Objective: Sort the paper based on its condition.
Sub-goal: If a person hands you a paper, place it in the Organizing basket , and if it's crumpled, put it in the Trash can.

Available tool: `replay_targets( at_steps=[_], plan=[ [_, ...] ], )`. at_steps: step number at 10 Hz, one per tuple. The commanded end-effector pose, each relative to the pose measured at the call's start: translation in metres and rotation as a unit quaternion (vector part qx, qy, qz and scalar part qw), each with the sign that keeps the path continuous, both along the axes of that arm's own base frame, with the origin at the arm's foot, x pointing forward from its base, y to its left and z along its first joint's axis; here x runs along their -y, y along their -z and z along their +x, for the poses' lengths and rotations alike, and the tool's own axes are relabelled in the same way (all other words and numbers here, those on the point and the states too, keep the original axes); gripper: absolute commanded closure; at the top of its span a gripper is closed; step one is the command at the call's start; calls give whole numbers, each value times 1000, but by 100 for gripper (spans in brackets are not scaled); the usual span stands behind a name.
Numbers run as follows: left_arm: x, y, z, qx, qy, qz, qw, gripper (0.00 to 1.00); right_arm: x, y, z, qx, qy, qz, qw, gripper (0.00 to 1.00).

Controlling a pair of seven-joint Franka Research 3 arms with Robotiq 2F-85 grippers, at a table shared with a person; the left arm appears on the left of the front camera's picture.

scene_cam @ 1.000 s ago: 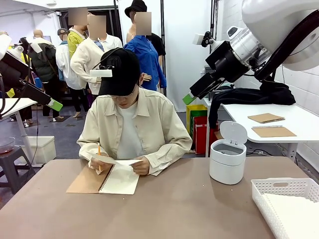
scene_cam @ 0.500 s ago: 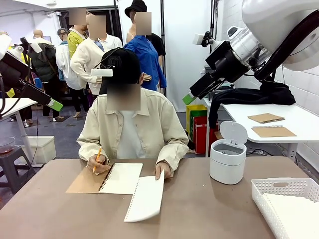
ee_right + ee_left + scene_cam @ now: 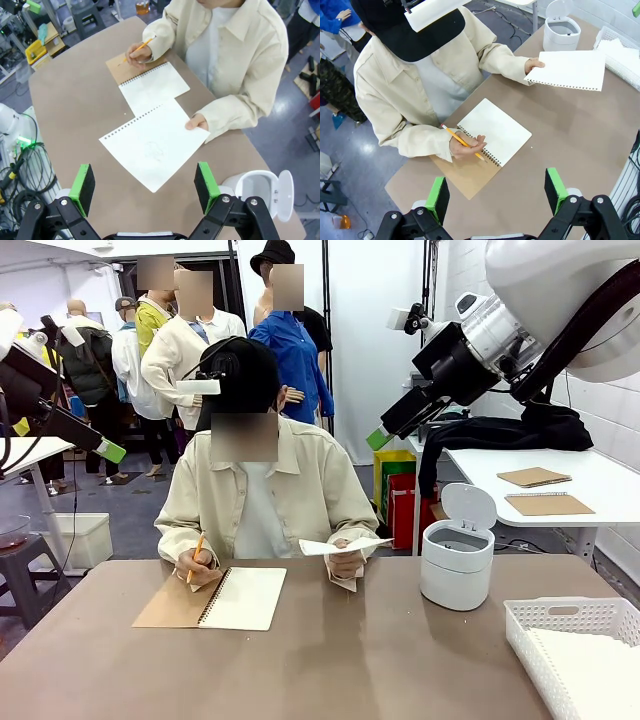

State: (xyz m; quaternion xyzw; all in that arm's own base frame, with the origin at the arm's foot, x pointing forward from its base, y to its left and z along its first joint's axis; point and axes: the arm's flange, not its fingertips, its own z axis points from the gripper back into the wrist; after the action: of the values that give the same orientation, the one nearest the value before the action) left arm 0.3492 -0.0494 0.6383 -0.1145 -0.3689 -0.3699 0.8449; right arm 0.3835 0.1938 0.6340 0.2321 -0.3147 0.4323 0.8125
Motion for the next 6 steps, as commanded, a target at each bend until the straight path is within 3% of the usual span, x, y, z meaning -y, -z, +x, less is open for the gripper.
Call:
replay_targets(
  at_steps=[1, 6],
  plan=[
    [0, 0, 0, 0, -1, -1, 1000, 0, 1, 0, 0, -1, -1, 2, 1000, 0],
    [0, 0, 0, 0, -1, -1, 1000, 0, 1, 0, 0, -1, -1, 2, 1000, 0]
  ],
)
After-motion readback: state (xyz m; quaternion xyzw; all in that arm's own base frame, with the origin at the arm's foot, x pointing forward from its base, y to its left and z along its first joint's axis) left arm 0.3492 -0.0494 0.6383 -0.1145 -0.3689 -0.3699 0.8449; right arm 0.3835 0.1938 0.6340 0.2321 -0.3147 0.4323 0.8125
